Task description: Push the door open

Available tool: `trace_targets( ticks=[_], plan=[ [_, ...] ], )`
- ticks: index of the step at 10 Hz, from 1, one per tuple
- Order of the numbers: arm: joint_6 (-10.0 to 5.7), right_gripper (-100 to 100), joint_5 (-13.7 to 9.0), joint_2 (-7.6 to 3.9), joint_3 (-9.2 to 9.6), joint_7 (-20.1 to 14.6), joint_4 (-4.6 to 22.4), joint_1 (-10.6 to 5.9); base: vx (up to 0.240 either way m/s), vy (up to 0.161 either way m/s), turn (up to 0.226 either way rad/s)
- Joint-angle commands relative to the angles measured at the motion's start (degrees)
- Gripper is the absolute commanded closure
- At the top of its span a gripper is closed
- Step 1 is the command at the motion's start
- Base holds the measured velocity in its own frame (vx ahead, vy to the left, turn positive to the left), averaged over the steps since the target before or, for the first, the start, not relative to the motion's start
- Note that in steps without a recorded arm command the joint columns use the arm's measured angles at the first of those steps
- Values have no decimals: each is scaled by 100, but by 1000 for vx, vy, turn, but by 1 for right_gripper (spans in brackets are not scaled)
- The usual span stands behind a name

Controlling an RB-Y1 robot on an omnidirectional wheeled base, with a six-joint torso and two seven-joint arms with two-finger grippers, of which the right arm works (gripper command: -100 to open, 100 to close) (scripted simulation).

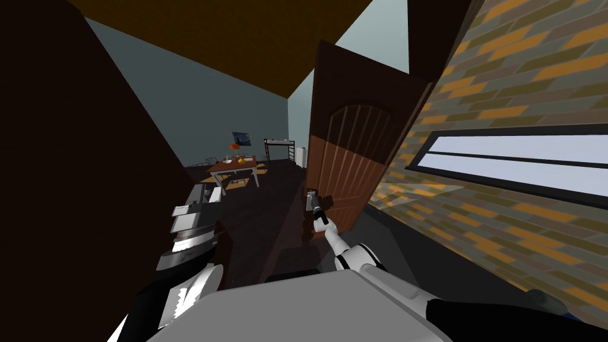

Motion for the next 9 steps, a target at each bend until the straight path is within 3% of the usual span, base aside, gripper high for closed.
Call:
trace_targets(
  ticks=[1,9],
  plan=[
    [-79,100,-30,-80,-87,-2,112,-76,179,93,-46],
    [-93,100,-154,-263,-486,115,180,-61,158,94,-45]
  ],
)
